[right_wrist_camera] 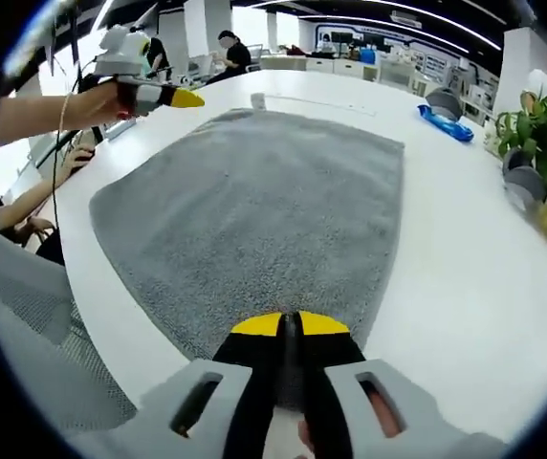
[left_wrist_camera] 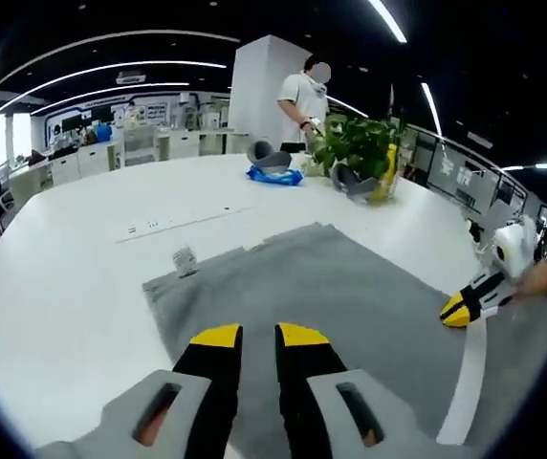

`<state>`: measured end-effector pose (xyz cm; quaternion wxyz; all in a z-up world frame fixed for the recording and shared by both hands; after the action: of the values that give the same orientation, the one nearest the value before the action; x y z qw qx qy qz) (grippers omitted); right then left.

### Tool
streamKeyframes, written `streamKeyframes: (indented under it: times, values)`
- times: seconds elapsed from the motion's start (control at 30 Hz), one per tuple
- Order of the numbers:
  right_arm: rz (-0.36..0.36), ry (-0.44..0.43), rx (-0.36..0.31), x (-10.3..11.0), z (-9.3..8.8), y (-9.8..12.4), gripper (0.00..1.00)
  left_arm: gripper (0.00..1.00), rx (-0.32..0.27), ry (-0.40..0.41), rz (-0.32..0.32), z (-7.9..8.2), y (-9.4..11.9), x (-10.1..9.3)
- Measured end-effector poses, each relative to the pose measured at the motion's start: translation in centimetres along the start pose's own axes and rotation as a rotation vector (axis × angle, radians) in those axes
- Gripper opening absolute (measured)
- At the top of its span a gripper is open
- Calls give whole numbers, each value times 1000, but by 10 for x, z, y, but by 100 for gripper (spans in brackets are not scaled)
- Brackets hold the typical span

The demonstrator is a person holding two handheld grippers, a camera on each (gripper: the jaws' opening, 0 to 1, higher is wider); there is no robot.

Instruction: Fold the towel on the table until its edges align and the towel forms a compact rectangular stack.

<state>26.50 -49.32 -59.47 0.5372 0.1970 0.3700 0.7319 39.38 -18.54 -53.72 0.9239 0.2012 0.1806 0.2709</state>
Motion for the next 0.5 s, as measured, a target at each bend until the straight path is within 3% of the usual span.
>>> streamKeyframes:
  times: [0.07, 0.1, 0.23, 0.5]
  values:
    - [38, -23, 12, -2, 2, 3, 25, 16, -6, 19, -16, -7, 12, -12]
    - [40, -17, 9, -3, 3, 5, 27, 16, -17, 36, -27, -9, 16, -18]
    - [44, 53, -17, -3, 5, 16, 25, 18, -19, 19, -50, -24, 36, -47]
    - [96, 218, -13, 5, -1, 29, 27, 24, 21, 47, -114, -64, 49, -93]
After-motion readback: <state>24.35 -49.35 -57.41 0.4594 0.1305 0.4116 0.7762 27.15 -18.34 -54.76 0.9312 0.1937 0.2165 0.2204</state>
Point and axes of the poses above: the point that each gripper's makers call its tool centre point, and the gripper's own axes: y roughly backward along the fingers, x roughly to its left, z roughly out of its top, the point moved 8 cm from there along y, roughly backward along the fingers, and after that the axes turned 15 degrees about -z, right-handed, at the moved point
